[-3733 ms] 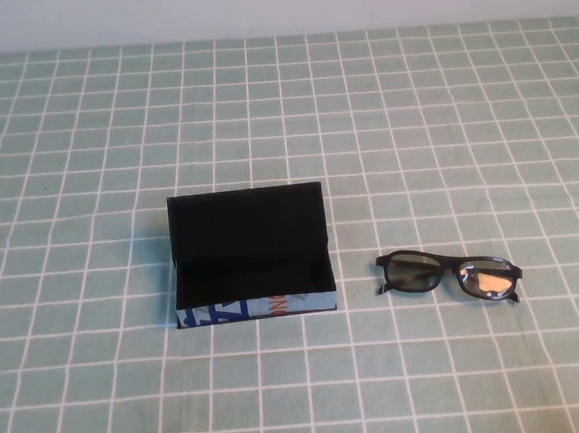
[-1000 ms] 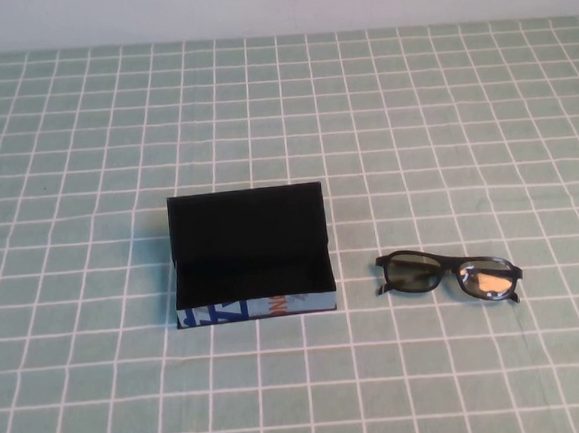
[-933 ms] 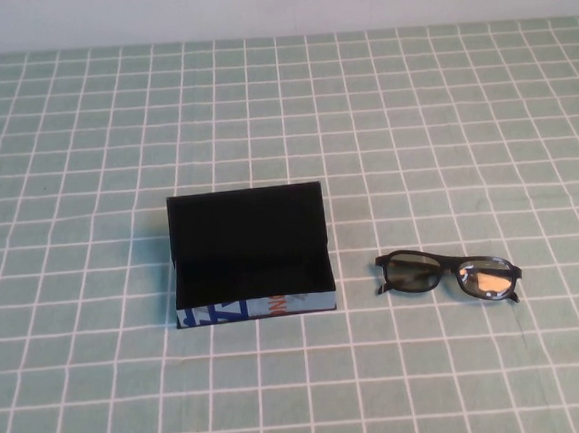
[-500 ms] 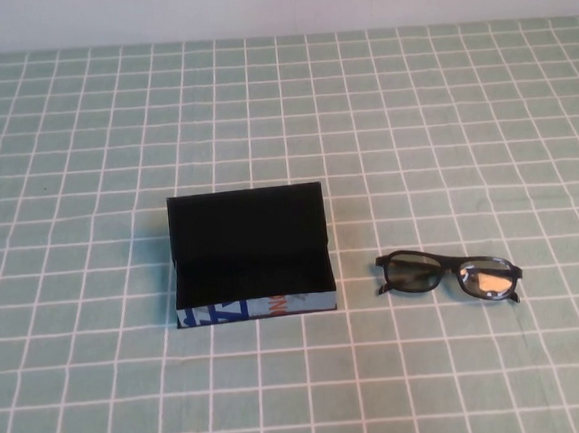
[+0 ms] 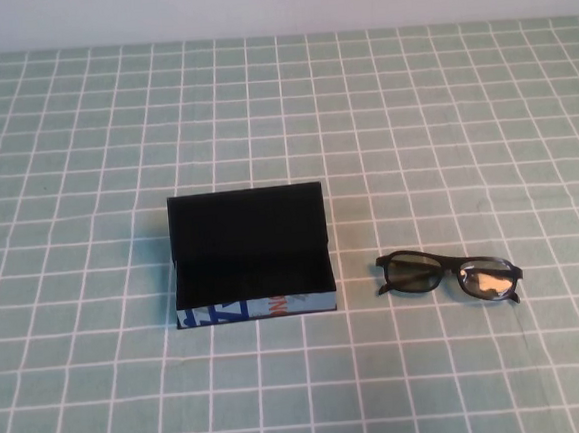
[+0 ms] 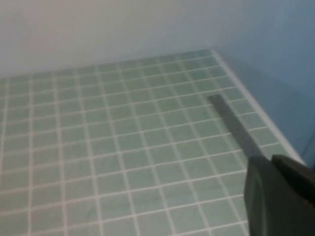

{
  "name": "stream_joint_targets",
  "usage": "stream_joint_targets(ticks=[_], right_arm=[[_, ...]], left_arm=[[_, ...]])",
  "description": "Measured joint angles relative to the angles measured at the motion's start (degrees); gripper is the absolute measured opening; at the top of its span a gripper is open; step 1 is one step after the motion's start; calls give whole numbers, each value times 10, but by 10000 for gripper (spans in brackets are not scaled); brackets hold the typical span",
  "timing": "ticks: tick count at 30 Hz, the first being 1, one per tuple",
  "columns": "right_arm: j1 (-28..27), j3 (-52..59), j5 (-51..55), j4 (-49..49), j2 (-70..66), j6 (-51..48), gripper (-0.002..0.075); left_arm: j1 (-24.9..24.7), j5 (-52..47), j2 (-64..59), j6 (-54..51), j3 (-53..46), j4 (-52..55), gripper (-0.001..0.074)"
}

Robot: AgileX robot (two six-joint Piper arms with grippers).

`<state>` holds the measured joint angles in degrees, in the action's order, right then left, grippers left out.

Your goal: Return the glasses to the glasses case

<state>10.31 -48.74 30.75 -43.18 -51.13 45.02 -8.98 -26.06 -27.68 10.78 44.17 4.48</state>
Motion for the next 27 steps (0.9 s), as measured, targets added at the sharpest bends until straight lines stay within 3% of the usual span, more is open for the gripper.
stream_joint_targets(ticks=[4, 6, 10, 14, 18, 21, 25, 27], right_arm=[[65, -3, 2, 72, -65, -98, -11], [86, -21, 47, 157, -108, -198, -11], [92, -98, 194, 327, -204, -417, -11], [92, -197, 294, 432, -304, -595, -11], [92, -259, 316, 497, -374, -783, -11], [94, -277, 309, 507, -413, -850, -7], [94, -287, 302, 507, -456, -888, 85], [94, -286, 300, 507, -473, -895, 196]], left_arm=[[0, -107, -31, -3, 0, 0, 2], [0, -151, -52, -19, 0, -4, 2], [0, -189, -84, -53, 0, -11, 2], [0, -190, -99, -77, 0, -32, 1], [0, -187, -102, -103, 0, -59, 1], [0, -187, -102, -115, 0, -69, 1], [0, -188, -102, -122, 0, -72, 2], [0, -189, -102, -122, 0, -73, 2]])
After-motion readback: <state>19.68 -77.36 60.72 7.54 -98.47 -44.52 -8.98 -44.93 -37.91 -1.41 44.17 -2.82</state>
